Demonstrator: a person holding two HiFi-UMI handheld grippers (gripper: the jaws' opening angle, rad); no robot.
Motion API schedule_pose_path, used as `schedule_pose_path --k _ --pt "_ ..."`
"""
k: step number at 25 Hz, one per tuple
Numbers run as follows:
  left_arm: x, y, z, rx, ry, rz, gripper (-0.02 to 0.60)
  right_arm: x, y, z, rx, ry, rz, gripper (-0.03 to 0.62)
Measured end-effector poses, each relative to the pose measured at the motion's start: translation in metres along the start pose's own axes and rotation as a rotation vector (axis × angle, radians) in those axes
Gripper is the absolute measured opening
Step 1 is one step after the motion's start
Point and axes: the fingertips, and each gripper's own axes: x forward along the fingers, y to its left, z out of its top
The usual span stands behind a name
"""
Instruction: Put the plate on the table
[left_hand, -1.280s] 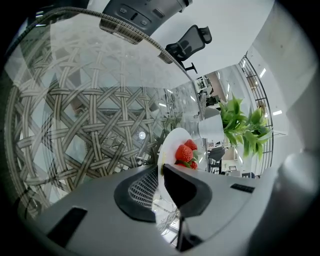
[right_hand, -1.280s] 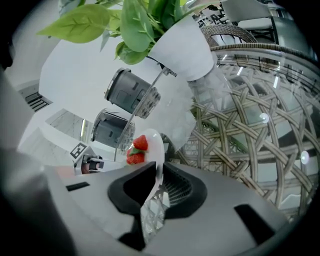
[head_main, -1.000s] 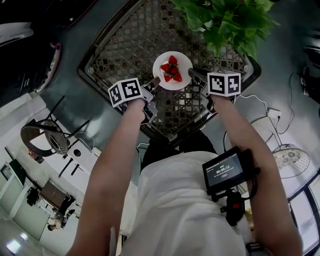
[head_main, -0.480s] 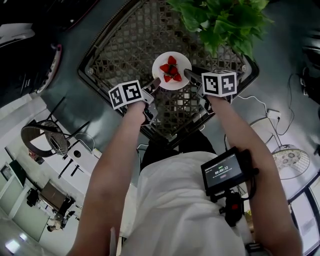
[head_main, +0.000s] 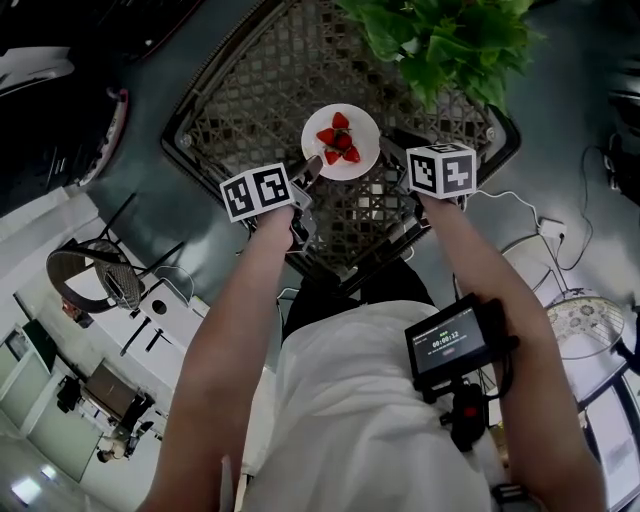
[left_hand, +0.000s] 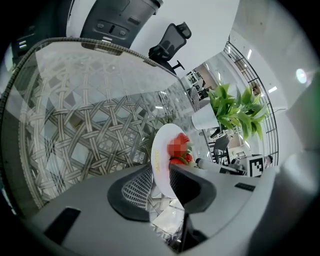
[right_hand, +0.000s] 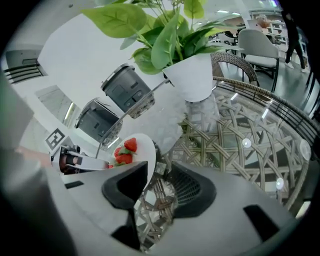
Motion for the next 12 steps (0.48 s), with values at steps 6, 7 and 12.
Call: schedule_pose_path --k 6,7,12 --pt "-0.008 -0.001 -0.003 0.075 0.020 0.008 0.161 -0.013 -0.006 -0.005 0.057 -0.017 -0.009 0.130" --pt "-0.008 -0.001 -0.003 0.077 0.024 0.006 0.169 -0.014 -0.006 -0.006 0.062 -0.020 -0.008 0.130" --pt "-0.015 -0.004 -0.004 0.071 0.000 0.009 0.169 -0.025 -0.007 -0.014 0.088 -0.029 -0.008 0.130"
